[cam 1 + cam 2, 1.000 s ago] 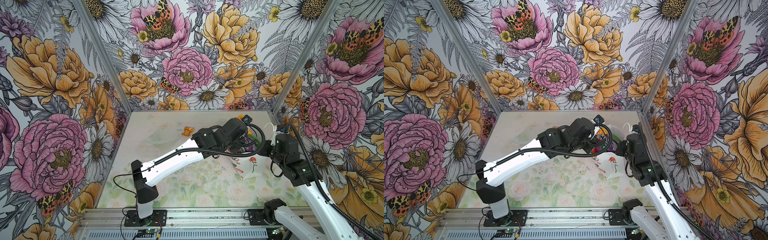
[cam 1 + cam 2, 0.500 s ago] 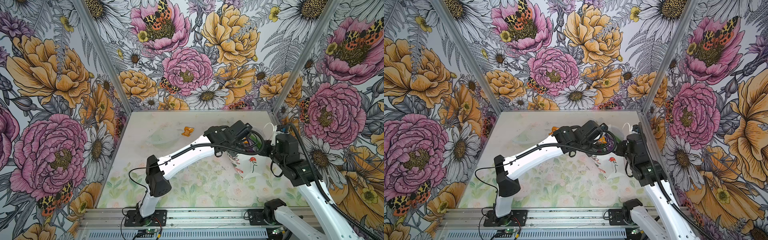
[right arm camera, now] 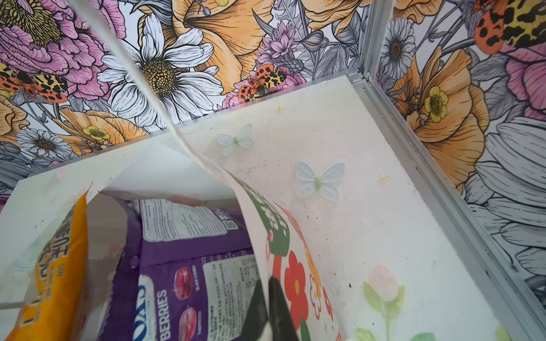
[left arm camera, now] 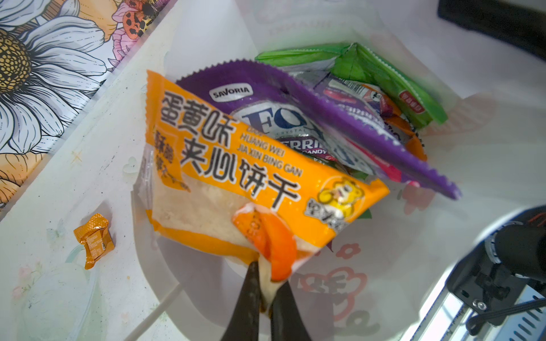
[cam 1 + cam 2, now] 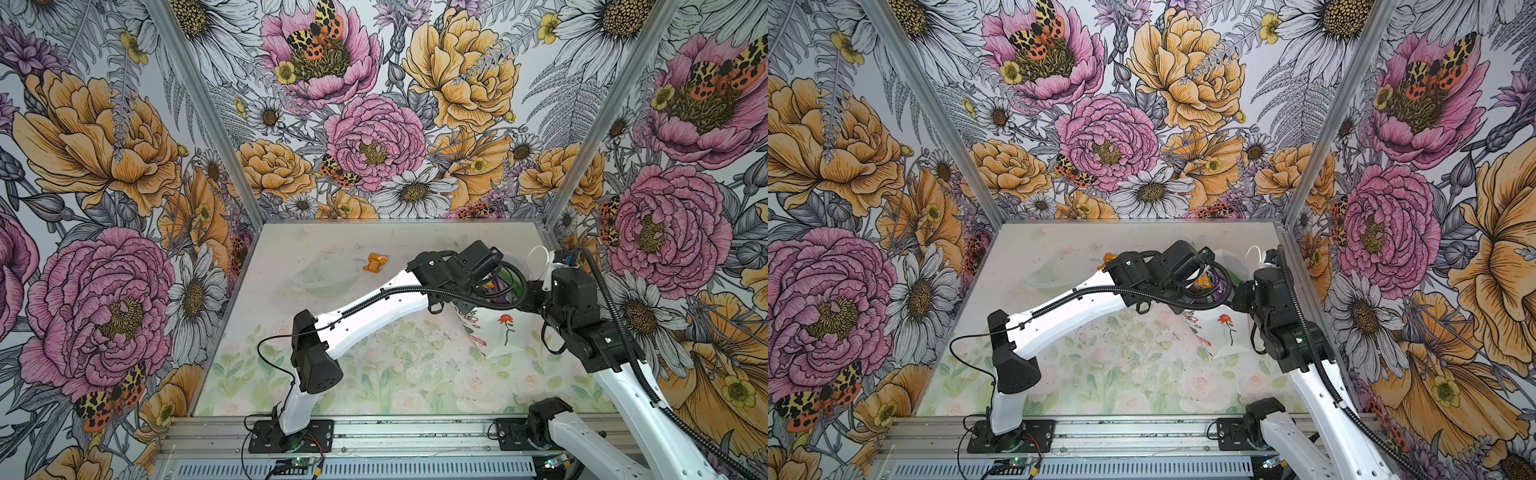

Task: Place the snacks into the paper bag
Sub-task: Place the snack in the paper bag.

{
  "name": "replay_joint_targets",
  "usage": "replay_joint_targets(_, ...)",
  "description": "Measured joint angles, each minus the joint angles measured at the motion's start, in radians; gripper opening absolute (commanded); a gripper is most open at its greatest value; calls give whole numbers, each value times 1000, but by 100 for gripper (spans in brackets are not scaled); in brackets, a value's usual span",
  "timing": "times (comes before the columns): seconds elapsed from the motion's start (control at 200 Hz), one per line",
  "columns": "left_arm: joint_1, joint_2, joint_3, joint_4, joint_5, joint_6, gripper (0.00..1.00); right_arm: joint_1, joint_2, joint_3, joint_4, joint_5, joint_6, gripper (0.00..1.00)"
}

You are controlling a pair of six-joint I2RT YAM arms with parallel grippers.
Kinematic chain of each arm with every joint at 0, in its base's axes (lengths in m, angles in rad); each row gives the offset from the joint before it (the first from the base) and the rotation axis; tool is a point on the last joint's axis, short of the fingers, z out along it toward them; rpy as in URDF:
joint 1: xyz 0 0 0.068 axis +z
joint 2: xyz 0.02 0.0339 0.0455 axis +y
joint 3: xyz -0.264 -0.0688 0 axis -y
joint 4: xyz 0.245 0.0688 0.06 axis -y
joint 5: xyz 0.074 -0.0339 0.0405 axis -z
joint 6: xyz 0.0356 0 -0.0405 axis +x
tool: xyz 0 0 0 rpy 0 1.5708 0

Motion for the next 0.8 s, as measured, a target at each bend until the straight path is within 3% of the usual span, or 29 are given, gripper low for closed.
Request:
replay_joint_targets(0.165, 0, 0, 3, -1, 1, -2, 26, 0, 0, 0, 0, 0, 0, 0)
replay_joint_targets(0.555, -19, -8, 39, 1, -4, -14, 30, 0, 0, 0, 0, 0, 0, 0)
replay_joint_targets(0.801, -67, -127, 18, 52, -39, -41, 32, 0, 0, 0, 0, 0, 0, 0)
